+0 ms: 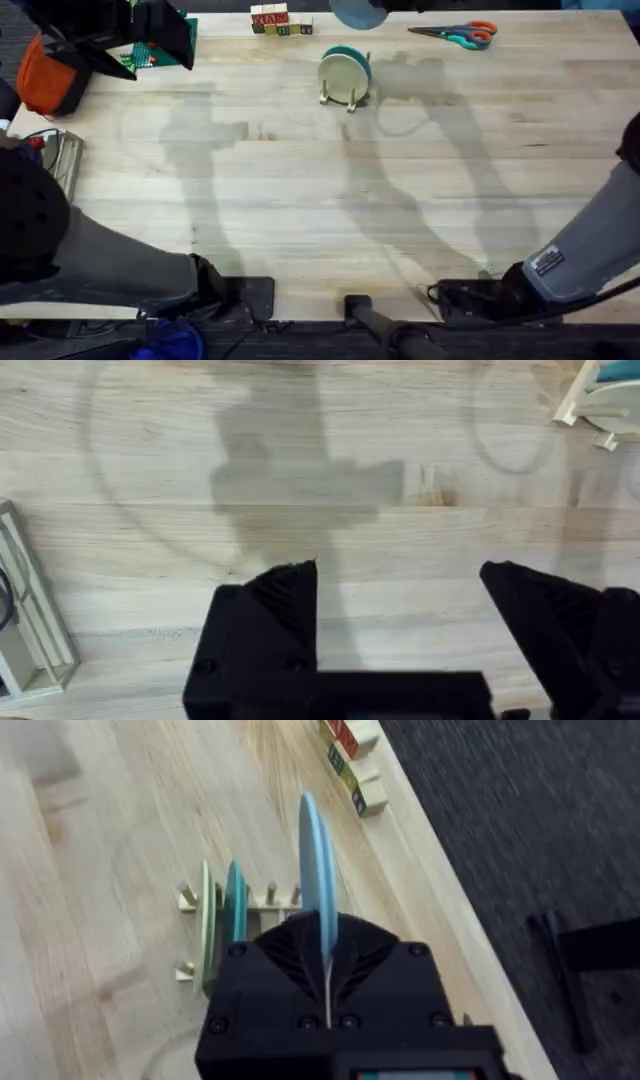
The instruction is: Pick up the plates from the table one by one and place each into a slot on the dish rack.
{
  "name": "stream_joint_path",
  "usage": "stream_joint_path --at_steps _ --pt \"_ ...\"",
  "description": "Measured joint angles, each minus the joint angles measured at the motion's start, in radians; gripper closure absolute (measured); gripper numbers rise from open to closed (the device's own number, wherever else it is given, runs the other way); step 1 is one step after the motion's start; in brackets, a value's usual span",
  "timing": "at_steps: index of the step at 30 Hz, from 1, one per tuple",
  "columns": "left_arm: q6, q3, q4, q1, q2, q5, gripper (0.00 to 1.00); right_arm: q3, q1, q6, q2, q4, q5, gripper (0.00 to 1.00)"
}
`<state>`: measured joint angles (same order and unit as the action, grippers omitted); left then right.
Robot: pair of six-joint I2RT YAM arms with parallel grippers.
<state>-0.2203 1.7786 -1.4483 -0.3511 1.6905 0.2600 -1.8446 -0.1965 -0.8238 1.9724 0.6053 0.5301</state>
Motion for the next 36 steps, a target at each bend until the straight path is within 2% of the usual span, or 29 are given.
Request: stream_joint_path --at_steps 27,36 --pt "0.000 0.000 0.000 0.000 0.000 0.000 0.007 0.000 -0.013 0.088 0.013 0.032 -0.004 0.972" --pt "0.000 0.000 0.000 0.000 0.000 0.000 0.007 0.000 -0.013 0.092 0.013 0.053 -0.037 0.972"
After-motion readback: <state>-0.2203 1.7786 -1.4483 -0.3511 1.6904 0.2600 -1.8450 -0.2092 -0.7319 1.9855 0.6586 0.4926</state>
